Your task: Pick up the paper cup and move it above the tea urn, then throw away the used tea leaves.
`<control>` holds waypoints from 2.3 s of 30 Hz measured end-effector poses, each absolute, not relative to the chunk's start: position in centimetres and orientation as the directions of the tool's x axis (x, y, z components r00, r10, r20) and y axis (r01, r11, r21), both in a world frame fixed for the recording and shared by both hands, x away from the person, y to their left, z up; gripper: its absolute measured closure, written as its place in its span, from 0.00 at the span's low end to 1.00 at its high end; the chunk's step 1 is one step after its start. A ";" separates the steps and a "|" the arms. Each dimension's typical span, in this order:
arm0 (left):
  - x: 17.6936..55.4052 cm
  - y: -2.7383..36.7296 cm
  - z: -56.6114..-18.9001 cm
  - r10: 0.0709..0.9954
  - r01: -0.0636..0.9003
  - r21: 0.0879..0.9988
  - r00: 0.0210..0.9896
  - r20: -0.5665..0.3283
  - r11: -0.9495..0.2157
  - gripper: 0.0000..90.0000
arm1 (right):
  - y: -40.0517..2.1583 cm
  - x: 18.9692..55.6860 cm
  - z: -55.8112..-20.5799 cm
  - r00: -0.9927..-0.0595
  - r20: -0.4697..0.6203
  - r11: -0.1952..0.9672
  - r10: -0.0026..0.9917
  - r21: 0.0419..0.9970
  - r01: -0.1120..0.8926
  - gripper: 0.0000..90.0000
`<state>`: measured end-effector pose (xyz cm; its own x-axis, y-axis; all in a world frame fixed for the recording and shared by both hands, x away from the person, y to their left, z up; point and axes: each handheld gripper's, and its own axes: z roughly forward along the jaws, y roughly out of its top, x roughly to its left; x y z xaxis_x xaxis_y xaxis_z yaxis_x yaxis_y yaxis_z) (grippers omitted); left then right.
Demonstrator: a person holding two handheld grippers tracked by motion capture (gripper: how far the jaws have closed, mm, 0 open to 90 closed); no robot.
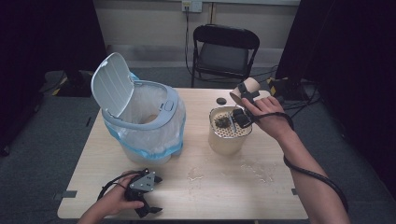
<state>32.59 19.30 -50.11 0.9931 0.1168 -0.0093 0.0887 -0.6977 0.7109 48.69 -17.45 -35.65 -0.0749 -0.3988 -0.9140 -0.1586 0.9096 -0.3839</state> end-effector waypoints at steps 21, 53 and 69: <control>32.7 19.2 -50.2 0.107 0.078 0.718 0.994 -0.005 -0.692 0.00 | -21.5 50.3 -32.9 -0.680 -0.476 0.743 0.558 0.651 0.155 0.33; 32.8 19.1 -50.1 0.104 0.081 0.709 0.995 -0.011 -0.701 0.00 | -20.2 50.4 -31.9 -0.757 -0.130 0.518 0.640 0.801 0.300 0.33; 32.8 19.1 -50.1 0.104 0.086 0.711 0.994 -0.019 -0.698 0.00 | -17.9 49.6 -30.0 -0.787 -0.119 0.530 0.605 0.798 0.286 0.33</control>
<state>32.81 19.08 -50.12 0.9944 0.1038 -0.0189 0.0864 -0.6978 0.7110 49.64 -17.87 -29.99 -0.7874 0.6048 -0.1194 0.2859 0.5298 0.7985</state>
